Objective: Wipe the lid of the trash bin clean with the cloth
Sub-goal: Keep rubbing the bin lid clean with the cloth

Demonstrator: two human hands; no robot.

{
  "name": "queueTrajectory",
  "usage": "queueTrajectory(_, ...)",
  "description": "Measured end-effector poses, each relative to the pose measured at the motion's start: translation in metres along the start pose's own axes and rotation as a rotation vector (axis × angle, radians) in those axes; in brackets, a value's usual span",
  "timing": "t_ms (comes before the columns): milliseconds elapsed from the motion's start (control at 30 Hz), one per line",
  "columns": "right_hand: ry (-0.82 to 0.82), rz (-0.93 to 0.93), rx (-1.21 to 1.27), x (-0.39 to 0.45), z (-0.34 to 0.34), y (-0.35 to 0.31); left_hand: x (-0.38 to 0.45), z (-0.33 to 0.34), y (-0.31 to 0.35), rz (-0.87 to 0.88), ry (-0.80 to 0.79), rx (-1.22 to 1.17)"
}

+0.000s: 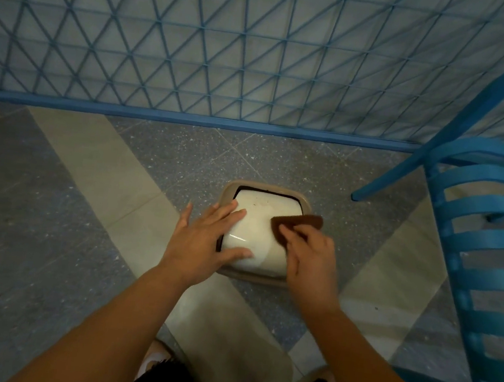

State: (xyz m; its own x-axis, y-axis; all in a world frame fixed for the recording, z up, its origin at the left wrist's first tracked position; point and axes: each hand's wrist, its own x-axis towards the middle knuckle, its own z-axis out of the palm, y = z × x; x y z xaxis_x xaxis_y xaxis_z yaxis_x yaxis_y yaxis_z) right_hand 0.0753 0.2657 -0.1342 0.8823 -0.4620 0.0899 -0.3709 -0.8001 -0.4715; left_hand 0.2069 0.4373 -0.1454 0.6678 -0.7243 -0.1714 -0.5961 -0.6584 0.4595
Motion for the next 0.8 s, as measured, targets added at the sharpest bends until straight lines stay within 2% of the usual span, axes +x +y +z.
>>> queueTrajectory(100,-0.036,-0.19,-0.105,-0.003,0.008,-0.015,0.001,0.002,-0.001,0.001,-0.001,0.02)
queueTrajectory(167,-0.05,-0.198,-0.122,0.008,0.009,-0.011,0.002,0.003,0.0,-0.002,0.007,-0.003)
queueTrajectory(300,-0.131,-0.058,-0.009,0.028,0.007,0.007,0.002,0.006,0.003,-0.009,0.006,-0.059)
queueTrajectory(400,-0.068,0.134,0.158,0.018,0.007,0.011,0.002,0.007,0.003,-0.016,0.006,-0.167)
queueTrajectory(467,-0.016,0.163,0.177,0.0,0.01,0.006,0.003,0.008,0.005,-0.052,-0.005,-0.299)
queueTrajectory(567,0.015,-0.067,0.04,-0.018,0.017,-0.007,0.004,0.01,0.007,-0.101,0.001,-0.431)
queueTrajectory(633,-0.026,-0.218,-0.042,-0.006,0.018,-0.013,0.004,0.011,0.007,-0.107,0.007,-0.459)
queueTrajectory(667,-0.067,-0.235,-0.06,0.004,0.017,-0.016,0.004,0.012,0.007,-0.107,0.008,-0.471)
queueTrajectory(733,-0.135,-0.171,-0.08,0.028,0.015,-0.013,0.005,0.011,0.008,-0.109,0.006,-0.485)
queueTrajectory(800,-0.163,-0.012,-0.036,0.047,0.011,-0.001,0.005,0.01,0.007,-0.11,-0.006,-0.467)
